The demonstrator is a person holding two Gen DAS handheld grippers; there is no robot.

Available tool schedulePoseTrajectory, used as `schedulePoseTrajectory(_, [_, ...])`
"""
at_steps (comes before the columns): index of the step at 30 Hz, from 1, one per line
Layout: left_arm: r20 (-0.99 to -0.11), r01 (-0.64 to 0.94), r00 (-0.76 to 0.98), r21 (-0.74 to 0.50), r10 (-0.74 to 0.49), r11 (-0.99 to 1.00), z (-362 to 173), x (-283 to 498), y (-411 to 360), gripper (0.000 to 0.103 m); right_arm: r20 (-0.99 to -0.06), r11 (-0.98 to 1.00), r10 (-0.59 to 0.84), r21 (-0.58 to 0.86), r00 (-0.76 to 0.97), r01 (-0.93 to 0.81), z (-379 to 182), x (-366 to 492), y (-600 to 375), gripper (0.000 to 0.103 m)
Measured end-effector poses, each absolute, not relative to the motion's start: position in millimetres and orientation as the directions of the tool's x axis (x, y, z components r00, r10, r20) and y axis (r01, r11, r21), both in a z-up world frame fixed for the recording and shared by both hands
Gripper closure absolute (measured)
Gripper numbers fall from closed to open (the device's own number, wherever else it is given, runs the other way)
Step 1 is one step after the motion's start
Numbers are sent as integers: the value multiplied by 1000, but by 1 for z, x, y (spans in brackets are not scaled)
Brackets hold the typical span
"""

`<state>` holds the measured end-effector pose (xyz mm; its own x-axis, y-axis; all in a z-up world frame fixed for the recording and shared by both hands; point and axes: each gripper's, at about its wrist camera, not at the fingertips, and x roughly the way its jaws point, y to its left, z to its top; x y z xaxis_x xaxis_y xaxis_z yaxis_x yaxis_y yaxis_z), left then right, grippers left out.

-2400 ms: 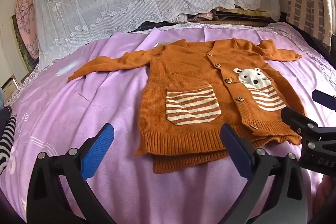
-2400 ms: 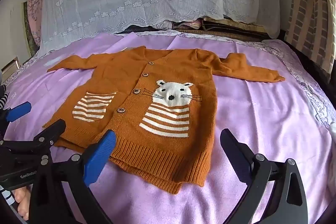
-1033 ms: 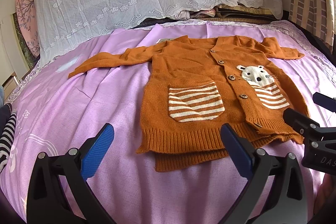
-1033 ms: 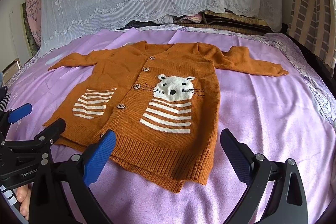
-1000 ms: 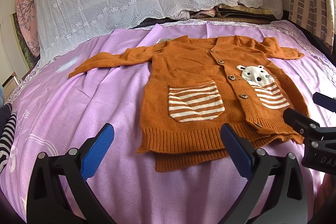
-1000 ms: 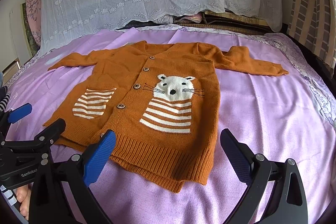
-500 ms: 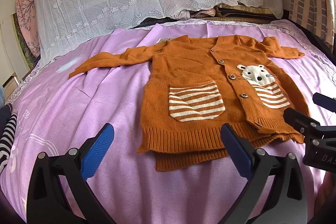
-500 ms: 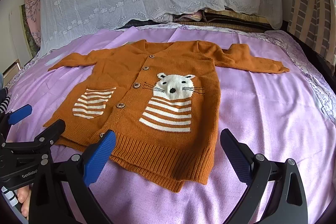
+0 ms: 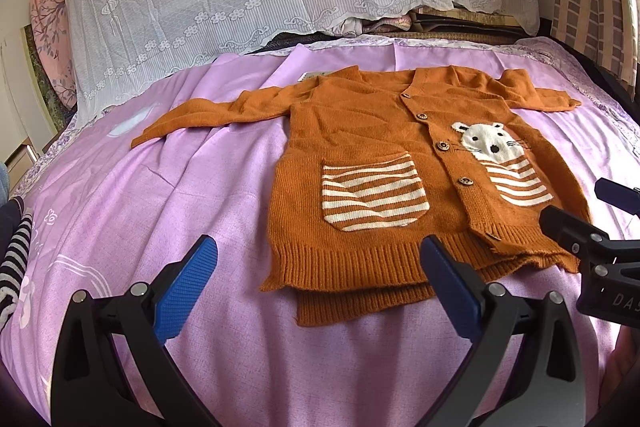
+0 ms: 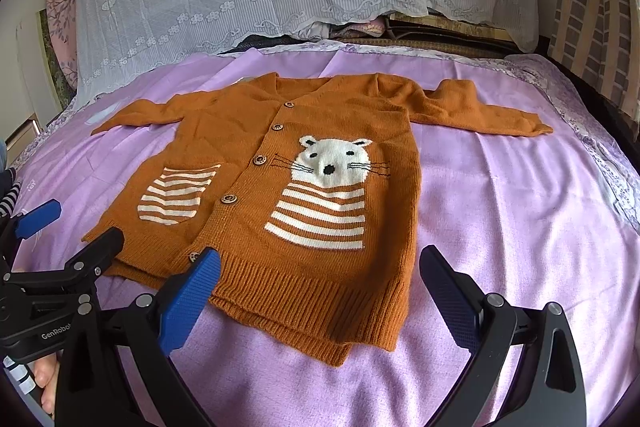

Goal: Fold small clothes

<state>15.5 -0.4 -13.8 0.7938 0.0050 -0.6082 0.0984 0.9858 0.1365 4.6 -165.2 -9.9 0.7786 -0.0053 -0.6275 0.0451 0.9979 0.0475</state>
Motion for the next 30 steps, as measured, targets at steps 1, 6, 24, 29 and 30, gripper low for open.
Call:
schedulePoseTrajectory(1, [-608, 99, 794, 137, 5, 986, -14, 16, 0, 4, -628, 998, -5, 48, 778, 45, -10, 4, -165, 3])
schedulePoseTrajectory(6, [-609, 99, 793, 137, 5, 986, -15, 16, -1, 4, -630, 998, -4, 49, 777, 45, -10, 5, -165, 3])
schedulePoseTrajectory(24, [-610, 99, 792, 138, 6, 986, -17, 17, -1, 4, -642, 997, 4, 61, 767, 47, -15, 5, -163, 3])
schedulePoseTrajectory(29, [-617, 101, 787, 138, 5, 985, -21, 18, 1, 4, -642, 997, 5, 63, 766, 46, -15, 5, -163, 3])
schedulePoseTrajectory(30, [-620, 102, 785, 134, 3, 986, -22, 18, 2, 4, -643, 997, 7, 65, 766, 45, -14, 5, -163, 3])
